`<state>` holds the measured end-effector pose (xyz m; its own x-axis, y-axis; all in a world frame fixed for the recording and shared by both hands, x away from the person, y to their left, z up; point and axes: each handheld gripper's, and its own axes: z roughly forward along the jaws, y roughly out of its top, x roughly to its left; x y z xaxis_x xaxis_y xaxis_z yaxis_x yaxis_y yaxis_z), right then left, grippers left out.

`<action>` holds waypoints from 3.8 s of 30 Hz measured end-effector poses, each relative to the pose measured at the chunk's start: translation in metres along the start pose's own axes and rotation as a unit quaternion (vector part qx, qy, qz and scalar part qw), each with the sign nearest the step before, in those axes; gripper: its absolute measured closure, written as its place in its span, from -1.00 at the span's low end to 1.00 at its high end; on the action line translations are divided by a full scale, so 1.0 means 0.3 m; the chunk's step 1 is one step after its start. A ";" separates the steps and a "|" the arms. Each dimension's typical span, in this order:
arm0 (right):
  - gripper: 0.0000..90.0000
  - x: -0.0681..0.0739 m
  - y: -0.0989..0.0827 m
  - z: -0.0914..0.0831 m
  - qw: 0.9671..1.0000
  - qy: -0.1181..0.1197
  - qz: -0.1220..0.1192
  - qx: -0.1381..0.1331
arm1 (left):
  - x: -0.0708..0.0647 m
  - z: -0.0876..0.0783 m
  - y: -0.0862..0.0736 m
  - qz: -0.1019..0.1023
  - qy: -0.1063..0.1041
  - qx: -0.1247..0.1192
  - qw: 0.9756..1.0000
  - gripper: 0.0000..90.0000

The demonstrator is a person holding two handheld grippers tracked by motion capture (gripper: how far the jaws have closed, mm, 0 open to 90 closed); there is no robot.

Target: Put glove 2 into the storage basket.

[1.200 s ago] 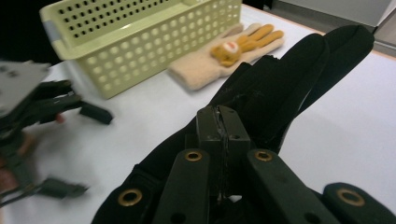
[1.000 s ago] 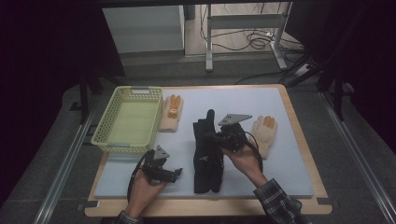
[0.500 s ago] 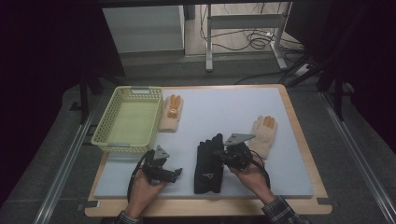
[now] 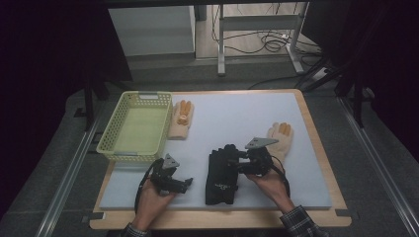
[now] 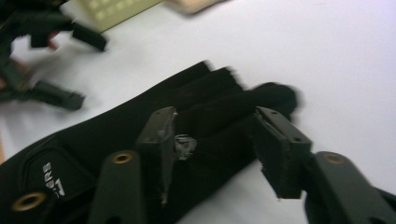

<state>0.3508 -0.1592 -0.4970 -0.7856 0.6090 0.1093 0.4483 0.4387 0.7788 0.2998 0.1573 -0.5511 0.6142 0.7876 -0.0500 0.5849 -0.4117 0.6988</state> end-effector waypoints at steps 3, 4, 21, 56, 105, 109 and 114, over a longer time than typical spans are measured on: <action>0.03 0.020 -0.012 0.049 1.000 0.002 -0.028 0.012 | 0.000 0.000 0.000 0.000 0.000 0.000 1.000 -0.91; 0.18 0.026 -0.015 0.064 0.999 0.002 -0.033 0.018 | 0.000 0.000 0.000 0.000 0.000 0.000 1.000 -0.92; 0.98 0.115 0.060 0.069 0.997 0.017 -0.073 0.015 | -0.001 0.001 0.000 -0.002 0.000 -0.002 1.000 -0.91; 0.96 0.104 -0.153 0.012 0.995 0.052 -0.066 0.060 | 0.007 -0.010 -0.004 0.006 -0.001 0.001 1.000 -0.88; -0.18 -0.075 -0.211 -0.090 0.995 -0.089 -0.018 0.030 | 0.116 -0.082 -0.065 -0.027 0.024 0.010 0.999 -0.84; -0.31 -0.071 -0.212 -0.087 0.995 -0.095 -0.022 0.035 | 0.114 -0.111 -0.052 -0.035 0.012 0.003 0.999 -0.84; -0.34 -0.073 -0.213 -0.086 0.995 -0.094 -0.020 0.035 | 0.090 -0.144 -0.016 -0.039 -0.018 -0.014 0.999 -0.85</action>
<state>0.3284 -0.2175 -0.5331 -0.7123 0.7005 -0.0439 0.4522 0.5060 0.7345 0.2906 0.2003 -0.5251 0.5863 0.7997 -0.1297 0.6170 -0.3370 0.7111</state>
